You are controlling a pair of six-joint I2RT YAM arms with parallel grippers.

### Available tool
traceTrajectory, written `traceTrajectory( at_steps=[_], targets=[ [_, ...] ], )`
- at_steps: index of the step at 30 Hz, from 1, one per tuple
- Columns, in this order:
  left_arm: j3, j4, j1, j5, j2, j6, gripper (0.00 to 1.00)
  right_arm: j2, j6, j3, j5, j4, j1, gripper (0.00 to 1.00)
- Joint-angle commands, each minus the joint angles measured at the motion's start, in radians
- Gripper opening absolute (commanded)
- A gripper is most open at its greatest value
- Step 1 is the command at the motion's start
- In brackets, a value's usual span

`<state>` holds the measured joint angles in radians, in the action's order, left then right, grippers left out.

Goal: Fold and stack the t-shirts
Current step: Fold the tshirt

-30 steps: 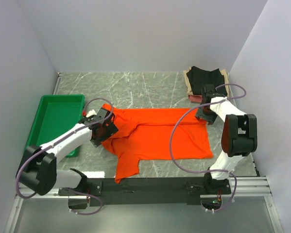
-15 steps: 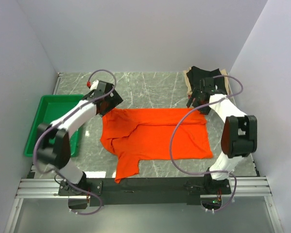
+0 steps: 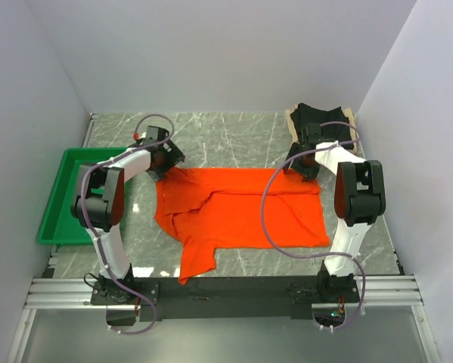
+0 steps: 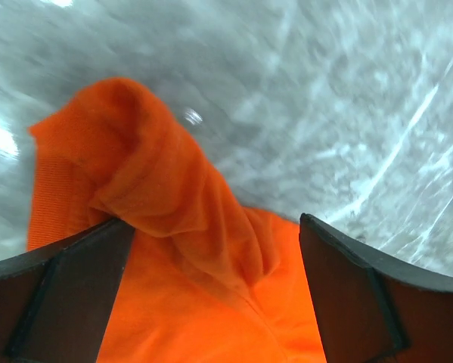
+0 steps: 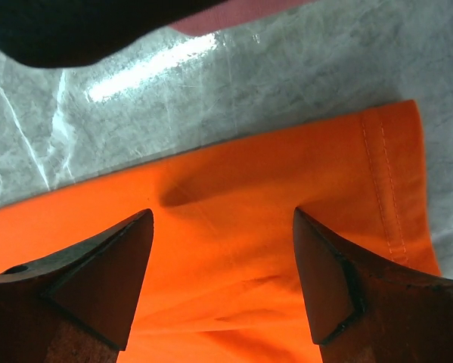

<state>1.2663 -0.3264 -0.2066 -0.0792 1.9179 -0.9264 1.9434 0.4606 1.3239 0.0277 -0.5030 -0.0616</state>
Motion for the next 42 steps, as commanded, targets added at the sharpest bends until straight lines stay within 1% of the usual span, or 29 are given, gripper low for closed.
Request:
traceTrajectory(
  at_steps=[1,6,10,13,17,19,21,23,24,25,26,27,28,29,31,32,33,34,35,37,38,39,40,41,42],
  targets=[
    [-0.067,-0.020,0.058,-0.016,0.010,0.034,0.99,0.022,-0.026,0.021,0.029,0.008,-0.020,0.80],
    [-0.065,-0.065,0.096,-0.037,0.024,0.055,0.99,0.064,-0.031,0.072,-0.008,-0.017,-0.052,0.80],
    [-0.048,-0.077,0.101,-0.051,0.000,0.083,0.99,0.071,-0.013,0.113,-0.110,-0.055,-0.046,0.80],
    [-0.027,-0.094,0.102,-0.086,-0.032,0.098,0.99,0.077,-0.028,0.150,-0.089,-0.068,-0.041,0.80],
    [0.047,-0.114,0.102,-0.062,-0.028,0.115,0.99,0.078,-0.034,0.182,-0.040,-0.062,-0.041,0.80],
    [0.044,-0.108,0.101,-0.032,-0.057,0.115,0.99,0.051,-0.037,0.175,-0.031,-0.048,-0.044,0.80],
    [0.001,-0.089,0.098,-0.016,-0.103,0.120,0.99,-0.007,-0.045,0.144,-0.029,-0.039,-0.050,0.80],
    [-0.063,-0.095,0.096,-0.027,-0.201,0.106,0.99,-0.064,-0.039,0.091,-0.037,-0.032,-0.060,0.80],
    [-0.091,-0.103,0.087,-0.034,-0.241,0.098,0.99,-0.131,-0.039,0.063,-0.052,-0.019,-0.076,0.80],
    [-0.120,-0.112,0.081,-0.045,-0.319,0.092,0.99,-0.165,-0.039,0.034,-0.061,-0.009,-0.089,0.80],
    [-0.178,-0.120,0.075,-0.056,-0.356,0.071,0.99,-0.197,-0.039,-0.019,-0.066,-0.008,-0.104,0.80],
    [-0.208,-0.152,0.064,-0.063,-0.393,0.057,0.99,-0.251,-0.037,-0.049,-0.068,-0.009,-0.127,0.80],
    [-0.240,-0.169,0.056,-0.068,-0.460,0.040,0.99,-0.276,-0.036,-0.078,-0.074,-0.005,-0.177,0.80],
    [-0.305,-0.189,0.049,-0.076,-0.494,0.008,0.99,-0.299,-0.033,-0.130,-0.081,0.001,-0.211,0.80],
    [-0.370,-0.255,0.020,-0.076,-0.592,-0.005,0.99,-0.339,-0.027,-0.175,-0.086,0.007,-0.289,0.80],
    [-0.428,-0.281,0.004,-0.077,-0.627,-0.021,0.99,-0.348,-0.020,-0.207,-0.078,0.006,-0.303,0.80],
    [-0.459,-0.302,-0.038,-0.080,-0.664,-0.034,0.99,-0.363,-0.008,-0.224,-0.072,0.009,-0.311,0.80],
    [-0.490,-0.341,-0.071,-0.070,-0.737,-0.046,0.99,-0.371,0.003,-0.242,-0.060,0.014,-0.316,0.80],
    [-0.546,-0.353,-0.141,-0.054,-0.773,-0.069,0.99,-0.391,0.006,-0.280,-0.031,0.033,-0.316,0.80],
    [-0.594,-0.372,-0.229,0.002,-0.862,-0.097,0.99,-0.408,0.021,-0.316,-0.031,0.043,-0.316,0.80],
    [-0.625,-0.403,-0.272,0.012,-0.884,-0.141,0.99,-0.411,0.027,-0.333,-0.038,0.037,-0.316,0.80],
    [-0.637,-0.424,-0.360,0.015,-0.902,-0.173,0.99,-0.419,0.032,-0.341,-0.055,0.032,-0.316,0.80],
    [-0.659,-0.434,-0.400,0.036,-0.934,-0.210,0.98,-0.422,0.036,-0.347,-0.067,0.029,-0.316,0.80],
    [-0.665,-0.469,-0.436,0.041,-0.947,-0.236,0.97,-0.425,0.036,-0.357,-0.077,0.023,-0.317,0.80],
    [-0.670,-0.491,-0.498,0.039,-0.957,-0.265,0.90,-0.431,0.039,-0.362,-0.089,0.021,-0.316,0.80]
  ],
)
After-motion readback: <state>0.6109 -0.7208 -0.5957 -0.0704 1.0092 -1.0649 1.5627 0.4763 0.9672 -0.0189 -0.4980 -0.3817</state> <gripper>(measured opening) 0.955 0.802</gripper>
